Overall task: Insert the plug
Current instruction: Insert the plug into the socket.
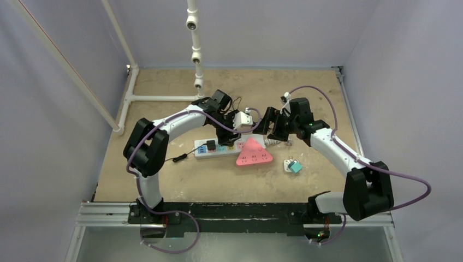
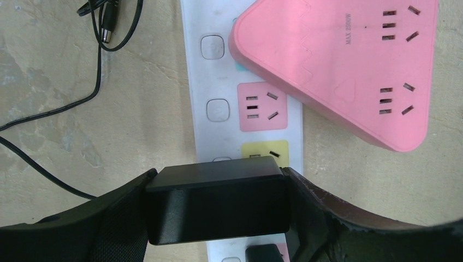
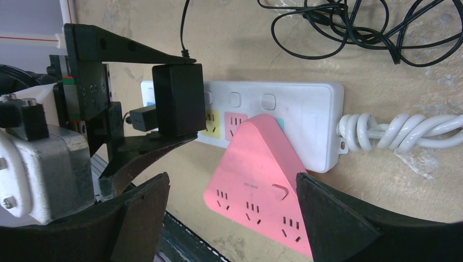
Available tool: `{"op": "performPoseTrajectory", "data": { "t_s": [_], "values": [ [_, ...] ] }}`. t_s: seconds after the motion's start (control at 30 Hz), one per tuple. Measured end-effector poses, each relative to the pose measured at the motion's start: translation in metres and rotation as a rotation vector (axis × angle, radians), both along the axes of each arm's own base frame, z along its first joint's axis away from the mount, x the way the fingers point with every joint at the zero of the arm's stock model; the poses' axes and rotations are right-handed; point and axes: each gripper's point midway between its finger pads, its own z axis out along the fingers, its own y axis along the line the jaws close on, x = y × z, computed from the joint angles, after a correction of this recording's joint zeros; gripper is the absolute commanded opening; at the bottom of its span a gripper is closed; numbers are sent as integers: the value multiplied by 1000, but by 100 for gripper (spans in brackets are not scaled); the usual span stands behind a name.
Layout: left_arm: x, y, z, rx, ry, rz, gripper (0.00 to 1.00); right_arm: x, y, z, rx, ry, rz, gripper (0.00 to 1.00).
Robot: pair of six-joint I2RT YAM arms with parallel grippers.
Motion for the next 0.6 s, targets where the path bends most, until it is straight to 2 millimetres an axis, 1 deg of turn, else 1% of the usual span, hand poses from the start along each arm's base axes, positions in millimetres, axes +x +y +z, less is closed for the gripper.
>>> {"op": "performPoseTrajectory", "data": {
  "t_s": [0.2, 0.37, 0.6],
  "values": [
    [1, 0, 5, -13, -5, 4, 0, 0, 1, -3, 2, 11, 5, 88],
    [0, -3, 11, -37, 1, 12, 0, 0, 3, -2, 12, 10, 15, 88],
    [0, -5, 11, -49, 4, 9, 0, 0, 3, -3, 12, 13, 15, 88]
  ]
}}
